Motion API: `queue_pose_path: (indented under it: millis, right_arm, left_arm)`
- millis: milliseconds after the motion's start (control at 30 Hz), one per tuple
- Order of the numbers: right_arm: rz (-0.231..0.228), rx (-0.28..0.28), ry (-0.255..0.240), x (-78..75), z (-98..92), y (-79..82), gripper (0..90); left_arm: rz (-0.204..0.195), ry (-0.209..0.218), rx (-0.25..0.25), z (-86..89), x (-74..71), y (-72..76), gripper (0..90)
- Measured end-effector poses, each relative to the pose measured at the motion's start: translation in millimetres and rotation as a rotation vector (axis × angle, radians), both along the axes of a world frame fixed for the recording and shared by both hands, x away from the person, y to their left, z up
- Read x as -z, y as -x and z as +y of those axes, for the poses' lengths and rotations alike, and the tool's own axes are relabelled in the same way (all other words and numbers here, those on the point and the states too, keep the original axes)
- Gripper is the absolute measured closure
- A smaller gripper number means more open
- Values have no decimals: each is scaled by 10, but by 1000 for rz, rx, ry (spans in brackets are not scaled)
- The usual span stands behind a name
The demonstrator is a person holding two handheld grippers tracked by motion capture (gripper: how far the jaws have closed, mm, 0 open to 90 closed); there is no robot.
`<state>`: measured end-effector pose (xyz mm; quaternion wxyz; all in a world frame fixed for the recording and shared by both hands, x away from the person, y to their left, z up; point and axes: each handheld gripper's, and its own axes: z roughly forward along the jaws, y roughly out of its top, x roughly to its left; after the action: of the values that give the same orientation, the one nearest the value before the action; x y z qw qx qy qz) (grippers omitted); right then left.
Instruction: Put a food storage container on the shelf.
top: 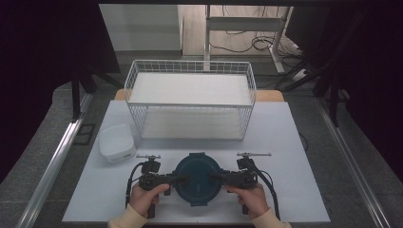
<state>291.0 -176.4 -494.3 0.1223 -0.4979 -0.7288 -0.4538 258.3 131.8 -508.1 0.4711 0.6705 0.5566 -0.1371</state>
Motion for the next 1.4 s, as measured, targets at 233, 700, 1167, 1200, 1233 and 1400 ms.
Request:
queue_pose_path:
  millis: [233, 700, 1167, 1200, 1233, 1400]
  right_arm:
    - [-25, 13, -5, -40, 18, 16, 381]
    - [-60, 8, -10, -102, 25, 41, 392]
    - [-95, 0, -1, -196, 33, 52, 392]
    - [-95, 0, 0, -204, 32, 53, 392]
    - [-96, 2, 0, -211, 31, 57, 392]
    - [-102, 1, -3, -247, 46, 54, 392]
  left_arm:
    - [-13, -4, -11, 20, -36, 10, 355]
    - [-45, -18, -15, 32, -112, 36, 366]
    - [-74, -20, -4, 36, -191, 41, 366]
    - [-73, -22, -4, 30, -198, 43, 365]
    - [-75, -26, -4, 26, -209, 44, 362]
    - [-85, -32, -5, 41, -264, 33, 360]
